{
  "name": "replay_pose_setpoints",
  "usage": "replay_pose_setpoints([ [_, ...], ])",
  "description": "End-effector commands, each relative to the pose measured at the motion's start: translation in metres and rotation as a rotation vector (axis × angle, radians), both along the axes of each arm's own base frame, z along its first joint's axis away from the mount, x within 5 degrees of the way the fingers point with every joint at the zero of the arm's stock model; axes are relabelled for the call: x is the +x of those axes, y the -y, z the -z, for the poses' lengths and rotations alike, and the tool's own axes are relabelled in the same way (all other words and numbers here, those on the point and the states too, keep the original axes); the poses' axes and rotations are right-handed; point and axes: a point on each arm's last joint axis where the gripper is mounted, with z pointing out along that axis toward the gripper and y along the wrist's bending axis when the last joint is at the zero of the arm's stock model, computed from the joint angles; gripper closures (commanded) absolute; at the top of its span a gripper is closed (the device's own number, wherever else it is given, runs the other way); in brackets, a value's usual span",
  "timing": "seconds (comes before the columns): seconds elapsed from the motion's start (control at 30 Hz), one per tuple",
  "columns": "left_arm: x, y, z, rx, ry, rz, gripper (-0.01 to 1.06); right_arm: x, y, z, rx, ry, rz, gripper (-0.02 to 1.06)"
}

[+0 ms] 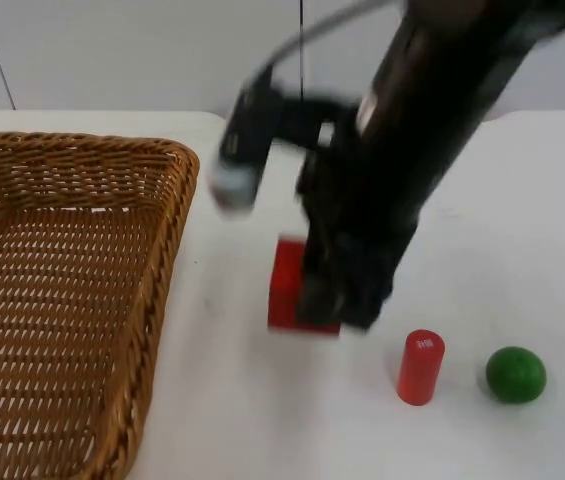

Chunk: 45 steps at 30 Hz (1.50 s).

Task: Pick up the basket with the left hand and place the object to the left of the red cylinder into the basket with the right hand.

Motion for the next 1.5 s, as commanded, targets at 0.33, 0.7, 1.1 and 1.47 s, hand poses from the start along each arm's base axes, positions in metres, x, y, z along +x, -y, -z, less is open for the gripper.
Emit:
replay_pose_setpoints([
  [0.33,0.000,0.003,-0.004,-0.036,0.010,-0.016,1.05,-0.026,0.026,-0.103,0.193,0.167,0.044,1.05],
  [0.7,0.000,0.003,-0.004,-0.044,0.012,-0.022,1.05,-0.007,-0.008,-0.120,0.327,0.040,0.114,1.05],
  [1.1,0.001,0.003,-0.004,-0.045,0.017,-0.021,1.05,0.027,-0.097,-0.091,0.349,-0.029,0.057,1.05],
  [1.47,0.001,0.004,-0.005,-0.052,0.017,-0.025,1.05,0.033,-0.122,-0.021,0.234,-0.130,0.041,0.61],
])
